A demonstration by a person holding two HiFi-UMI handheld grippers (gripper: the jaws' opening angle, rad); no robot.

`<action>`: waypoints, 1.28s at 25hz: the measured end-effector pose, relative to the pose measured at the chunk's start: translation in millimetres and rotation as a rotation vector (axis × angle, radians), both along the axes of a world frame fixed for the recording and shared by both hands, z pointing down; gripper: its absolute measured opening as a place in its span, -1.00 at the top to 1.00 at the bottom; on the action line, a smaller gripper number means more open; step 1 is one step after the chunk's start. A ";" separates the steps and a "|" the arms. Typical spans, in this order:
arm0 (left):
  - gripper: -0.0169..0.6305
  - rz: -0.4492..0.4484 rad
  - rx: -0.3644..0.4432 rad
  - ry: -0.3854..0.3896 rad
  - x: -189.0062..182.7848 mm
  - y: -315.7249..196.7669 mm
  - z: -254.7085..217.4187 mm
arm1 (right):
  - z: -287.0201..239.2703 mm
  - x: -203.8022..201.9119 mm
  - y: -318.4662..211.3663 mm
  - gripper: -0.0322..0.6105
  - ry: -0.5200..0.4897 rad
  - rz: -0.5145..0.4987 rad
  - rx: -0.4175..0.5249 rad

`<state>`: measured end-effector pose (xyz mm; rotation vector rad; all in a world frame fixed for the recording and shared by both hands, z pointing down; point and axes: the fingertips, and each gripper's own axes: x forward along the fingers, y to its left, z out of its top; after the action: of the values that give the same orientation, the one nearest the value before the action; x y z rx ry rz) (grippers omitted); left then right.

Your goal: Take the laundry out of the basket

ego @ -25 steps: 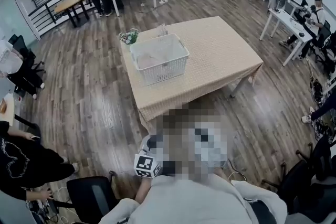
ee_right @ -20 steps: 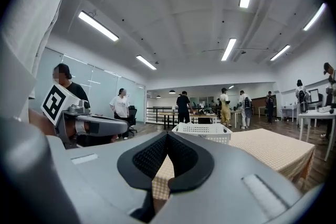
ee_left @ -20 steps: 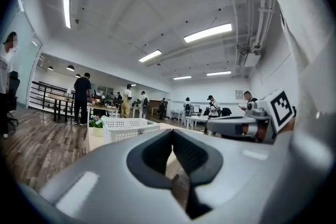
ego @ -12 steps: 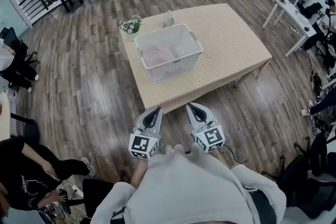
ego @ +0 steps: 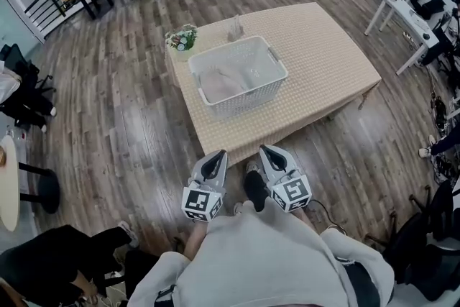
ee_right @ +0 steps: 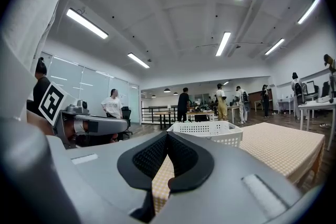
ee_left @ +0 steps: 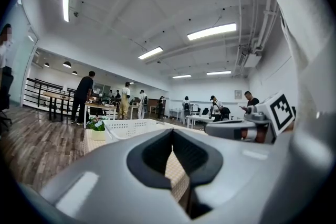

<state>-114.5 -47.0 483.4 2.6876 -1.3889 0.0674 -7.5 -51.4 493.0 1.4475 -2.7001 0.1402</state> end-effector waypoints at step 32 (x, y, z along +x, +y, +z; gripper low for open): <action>0.92 -0.200 0.018 -0.079 -25.8 -277.6 -28.7 | -30.0 1.2 -298.9 0.90 -0.113 -0.121 0.006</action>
<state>-140.3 -324.5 454.7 2.5699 -1.6815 0.1457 -6.3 -350.3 463.0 1.3111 -2.8718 0.2130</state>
